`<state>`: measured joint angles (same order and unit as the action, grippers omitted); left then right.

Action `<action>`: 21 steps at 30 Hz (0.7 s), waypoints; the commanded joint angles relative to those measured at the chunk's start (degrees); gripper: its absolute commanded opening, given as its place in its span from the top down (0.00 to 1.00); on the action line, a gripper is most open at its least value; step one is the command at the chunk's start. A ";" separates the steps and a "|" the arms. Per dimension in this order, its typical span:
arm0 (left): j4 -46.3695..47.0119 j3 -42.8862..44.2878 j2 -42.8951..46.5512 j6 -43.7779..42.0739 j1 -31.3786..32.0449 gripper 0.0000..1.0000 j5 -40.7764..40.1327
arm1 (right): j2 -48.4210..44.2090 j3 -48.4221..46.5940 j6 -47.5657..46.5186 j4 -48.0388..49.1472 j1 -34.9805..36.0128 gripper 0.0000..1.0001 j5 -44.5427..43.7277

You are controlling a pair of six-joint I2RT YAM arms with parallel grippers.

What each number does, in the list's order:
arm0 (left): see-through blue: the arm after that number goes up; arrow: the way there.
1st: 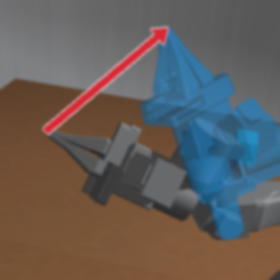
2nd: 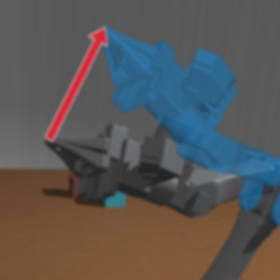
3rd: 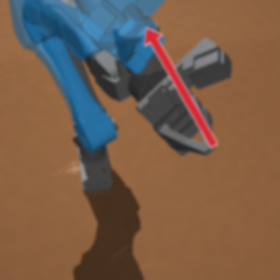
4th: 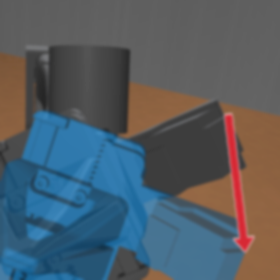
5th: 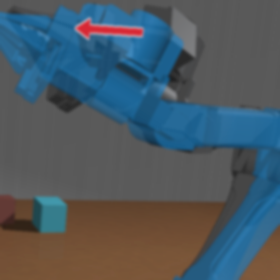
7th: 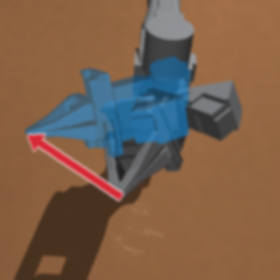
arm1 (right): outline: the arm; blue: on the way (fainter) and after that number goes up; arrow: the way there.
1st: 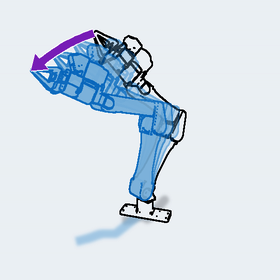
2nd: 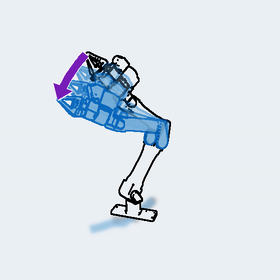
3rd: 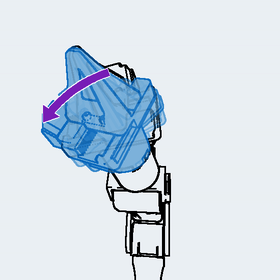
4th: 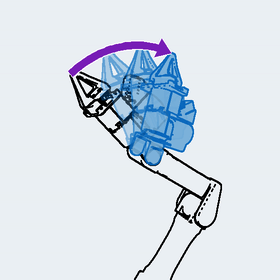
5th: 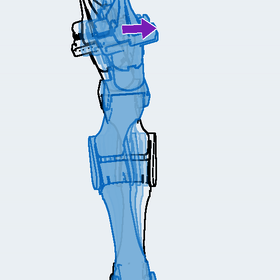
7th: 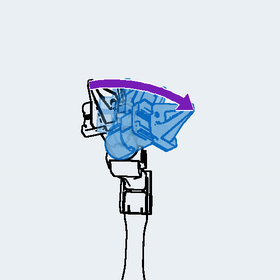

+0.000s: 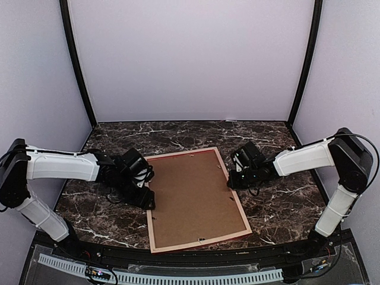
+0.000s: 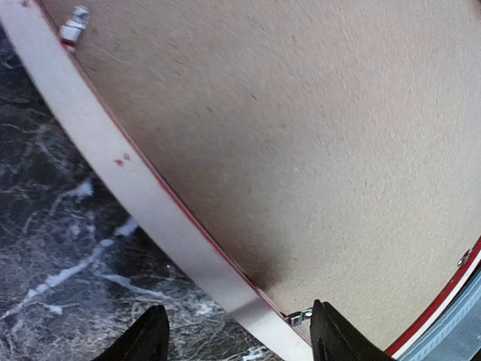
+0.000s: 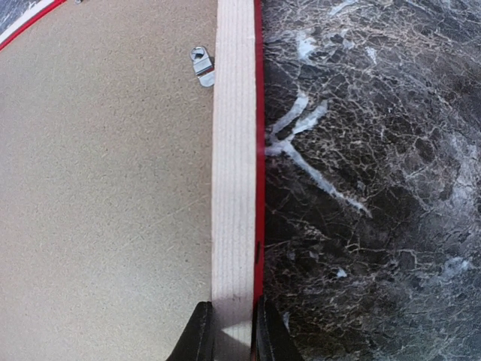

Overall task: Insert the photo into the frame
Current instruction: Press the fastener onto the backboard.

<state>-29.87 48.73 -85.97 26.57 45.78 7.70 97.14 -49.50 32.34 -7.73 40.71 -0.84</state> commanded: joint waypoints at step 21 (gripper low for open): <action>6.26 5.03 -9.09 -1.83 -6.81 0.58 -3.69 | 0.10 4.06 4.56 1.01 1.92 0.93 4.21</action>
<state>-24.58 52.58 -94.43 25.54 39.22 4.62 96.47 -47.42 33.71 -4.47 40.88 -0.12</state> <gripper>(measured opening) 0.445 0.146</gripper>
